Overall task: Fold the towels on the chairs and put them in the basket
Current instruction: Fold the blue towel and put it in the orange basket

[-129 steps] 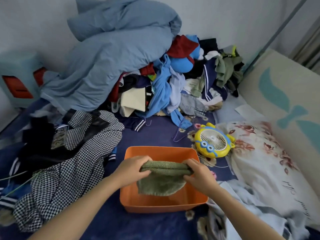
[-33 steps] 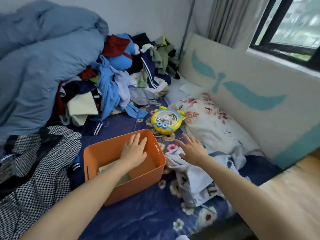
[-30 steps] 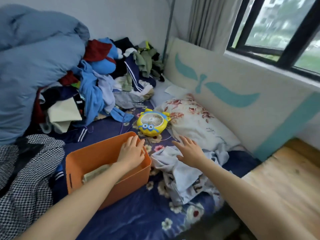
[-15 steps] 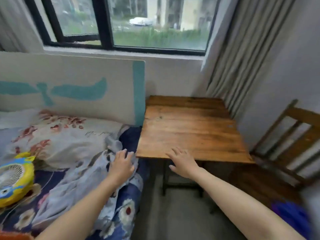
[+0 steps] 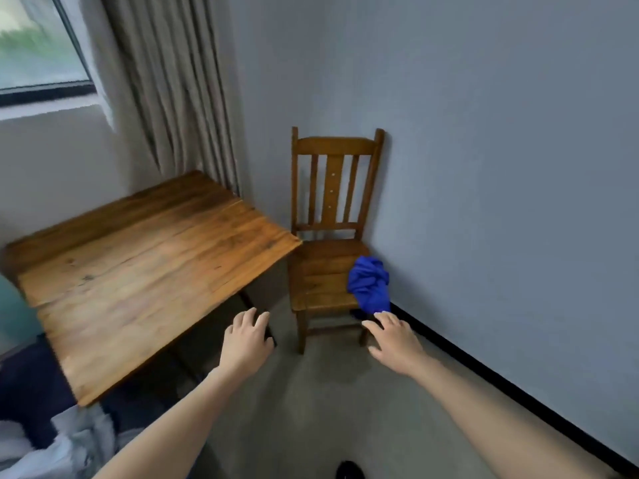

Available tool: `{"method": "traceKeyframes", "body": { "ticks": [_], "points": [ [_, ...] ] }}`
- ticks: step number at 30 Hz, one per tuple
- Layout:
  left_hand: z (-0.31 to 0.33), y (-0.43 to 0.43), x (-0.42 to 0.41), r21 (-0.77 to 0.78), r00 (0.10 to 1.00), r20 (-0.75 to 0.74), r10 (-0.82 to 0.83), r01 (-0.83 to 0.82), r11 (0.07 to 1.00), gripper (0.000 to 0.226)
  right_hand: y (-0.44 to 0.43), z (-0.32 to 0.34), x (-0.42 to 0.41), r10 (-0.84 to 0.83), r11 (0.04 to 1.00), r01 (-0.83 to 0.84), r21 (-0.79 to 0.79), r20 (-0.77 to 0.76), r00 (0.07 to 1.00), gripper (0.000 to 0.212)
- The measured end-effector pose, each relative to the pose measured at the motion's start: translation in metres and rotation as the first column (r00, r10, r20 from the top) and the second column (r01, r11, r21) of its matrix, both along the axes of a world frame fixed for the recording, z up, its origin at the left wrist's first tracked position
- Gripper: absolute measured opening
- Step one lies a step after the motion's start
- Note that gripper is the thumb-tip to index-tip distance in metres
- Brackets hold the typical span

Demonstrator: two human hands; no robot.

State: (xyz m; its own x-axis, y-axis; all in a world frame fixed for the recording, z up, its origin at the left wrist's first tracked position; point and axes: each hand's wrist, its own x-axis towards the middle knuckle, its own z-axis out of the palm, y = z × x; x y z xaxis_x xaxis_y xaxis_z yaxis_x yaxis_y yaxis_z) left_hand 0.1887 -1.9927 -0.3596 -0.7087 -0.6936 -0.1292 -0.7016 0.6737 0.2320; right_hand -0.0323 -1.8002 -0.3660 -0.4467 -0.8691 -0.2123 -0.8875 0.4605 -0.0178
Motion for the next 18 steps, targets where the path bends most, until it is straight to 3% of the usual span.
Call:
{"method": "traceKeyframes", "body": {
  "ticks": [9,18],
  "points": [
    [-0.003,0.054,-0.099,-0.045,0.975,0.030,-0.219,0.220,0.974,0.053,0.109,-0.006,-0.081,-0.281,0.959,0.281,0.034,0.015,0.960,0.053],
    [-0.039,0.126,-0.230,0.034,0.976,0.092,-0.199,0.196,0.980,0.054,0.175,-0.026,-0.195,-0.271,0.962,0.267,0.048,0.106,0.957,0.049]
  ]
}}
